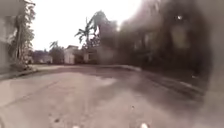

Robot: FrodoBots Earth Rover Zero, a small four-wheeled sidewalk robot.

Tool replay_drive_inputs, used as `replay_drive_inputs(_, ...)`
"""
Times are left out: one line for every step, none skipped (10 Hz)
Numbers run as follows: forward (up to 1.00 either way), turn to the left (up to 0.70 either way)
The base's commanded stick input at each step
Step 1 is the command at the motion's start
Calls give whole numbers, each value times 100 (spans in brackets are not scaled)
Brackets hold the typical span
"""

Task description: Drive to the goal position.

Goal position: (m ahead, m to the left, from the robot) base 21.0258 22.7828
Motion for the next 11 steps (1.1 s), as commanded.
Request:
replay_drive_inputs(100, 0)
replay_drive_inputs(100, 0)
replay_drive_inputs(100, 23)
replay_drive_inputs(100, 40)
replay_drive_inputs(100, 11)
replay_drive_inputs(100, 0)
replay_drive_inputs(100, 0)
replay_drive_inputs(100, 0)
replay_drive_inputs(100, 0)
replay_drive_inputs(100, 0)
replay_drive_inputs(100, 0)
